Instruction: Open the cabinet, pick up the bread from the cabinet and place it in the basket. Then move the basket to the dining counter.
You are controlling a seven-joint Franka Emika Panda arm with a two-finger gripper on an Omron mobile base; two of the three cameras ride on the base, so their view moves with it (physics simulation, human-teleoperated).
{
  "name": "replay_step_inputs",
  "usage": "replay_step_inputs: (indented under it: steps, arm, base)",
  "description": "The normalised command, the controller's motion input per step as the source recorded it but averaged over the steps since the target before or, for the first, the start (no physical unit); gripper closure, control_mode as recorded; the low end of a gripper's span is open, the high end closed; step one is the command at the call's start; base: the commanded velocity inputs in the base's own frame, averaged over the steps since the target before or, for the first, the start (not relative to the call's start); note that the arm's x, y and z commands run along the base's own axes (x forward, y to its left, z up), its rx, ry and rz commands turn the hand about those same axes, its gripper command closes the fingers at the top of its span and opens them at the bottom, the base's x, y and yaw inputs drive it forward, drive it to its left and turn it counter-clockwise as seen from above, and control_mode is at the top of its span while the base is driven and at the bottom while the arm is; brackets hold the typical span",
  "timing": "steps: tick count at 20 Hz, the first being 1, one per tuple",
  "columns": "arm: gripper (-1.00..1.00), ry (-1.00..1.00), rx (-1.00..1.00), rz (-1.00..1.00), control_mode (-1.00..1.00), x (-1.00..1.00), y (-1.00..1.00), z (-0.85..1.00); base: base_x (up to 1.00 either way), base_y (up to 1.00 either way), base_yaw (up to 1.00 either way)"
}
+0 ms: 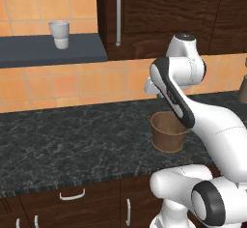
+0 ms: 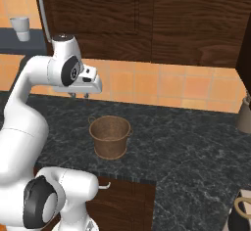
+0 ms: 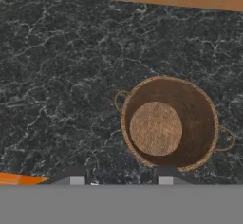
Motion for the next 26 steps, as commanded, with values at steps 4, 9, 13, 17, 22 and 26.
replay_step_inputs:
  steps: [4, 9, 13, 17, 22, 26]
  arm:
    - [-1.0, -0.12, -0.06, 0.0, -1.0, 0.0, 0.04, 0.08]
    - [-1.0, -0.55, -0.14, -0.01, -1.0, 0.01, 0.65, 0.94]
    - [-1.0, -0.29, -0.05, -0.01, -1.0, 0.01, 0.72, 1.0]
    - [-1.0, -0.36, -0.07, 0.0, -1.0, 0.07, 0.87, 1.0]
    - [-1.0, -0.18, -0.02, 0.0, -1.0, 0.42, 0.82, 0.94]
    - [-1.0, -0.01, 0.19, 0.03, -1.0, 0.55, 0.14, 0.21]
  base:
    - [0.0, 0.0, 0.0]
    - [0.0, 0.0, 0.0]
    - [0.0, 0.0, 0.0]
    - [0.0, 0.0, 0.0]
    - [0.0, 0.0, 0.0]
    - [0.0, 0.0, 0.0]
